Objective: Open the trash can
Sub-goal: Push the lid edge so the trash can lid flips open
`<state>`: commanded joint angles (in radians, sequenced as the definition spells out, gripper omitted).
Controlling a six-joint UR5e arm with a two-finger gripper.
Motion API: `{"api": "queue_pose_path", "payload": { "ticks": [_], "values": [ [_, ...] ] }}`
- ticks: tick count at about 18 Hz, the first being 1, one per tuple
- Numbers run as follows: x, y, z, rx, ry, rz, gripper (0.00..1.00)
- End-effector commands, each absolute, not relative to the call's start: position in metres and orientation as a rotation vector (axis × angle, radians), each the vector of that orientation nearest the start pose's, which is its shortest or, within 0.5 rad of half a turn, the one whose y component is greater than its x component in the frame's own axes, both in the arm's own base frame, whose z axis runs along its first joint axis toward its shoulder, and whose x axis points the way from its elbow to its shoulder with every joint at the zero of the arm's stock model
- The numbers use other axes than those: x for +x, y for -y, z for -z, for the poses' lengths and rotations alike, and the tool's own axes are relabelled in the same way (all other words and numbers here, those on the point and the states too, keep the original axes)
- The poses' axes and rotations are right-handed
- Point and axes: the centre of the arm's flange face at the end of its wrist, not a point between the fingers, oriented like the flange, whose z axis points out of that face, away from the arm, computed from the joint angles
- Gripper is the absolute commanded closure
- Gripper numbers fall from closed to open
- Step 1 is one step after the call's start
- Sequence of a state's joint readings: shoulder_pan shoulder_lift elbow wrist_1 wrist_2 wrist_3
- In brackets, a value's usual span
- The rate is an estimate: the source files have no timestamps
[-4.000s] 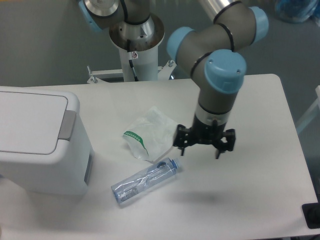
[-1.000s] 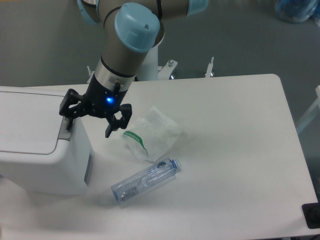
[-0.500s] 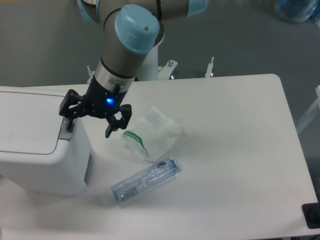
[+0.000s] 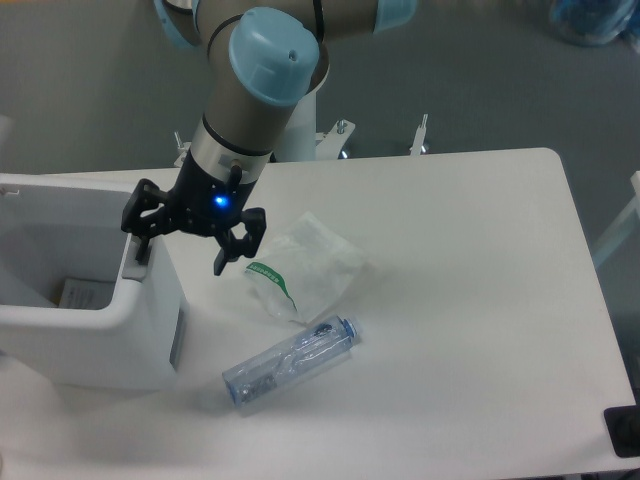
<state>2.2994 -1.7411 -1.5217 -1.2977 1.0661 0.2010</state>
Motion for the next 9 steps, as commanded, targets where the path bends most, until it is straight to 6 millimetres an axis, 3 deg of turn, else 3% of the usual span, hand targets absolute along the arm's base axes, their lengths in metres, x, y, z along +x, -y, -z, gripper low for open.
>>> {"api": "queue_pose_path", "payload": {
  "ticks": [6,8,9],
  "values": [
    [-0.252,-0.551,-0.483,-2.626,0.647,0.509,0.0],
    [-0.268,-0.549,-0.504,-2.588,0.656,0.47,0.0],
    [-0.287,-0.541,-0.516,-2.559,0.685,0.444,0.0]
  ]
}}
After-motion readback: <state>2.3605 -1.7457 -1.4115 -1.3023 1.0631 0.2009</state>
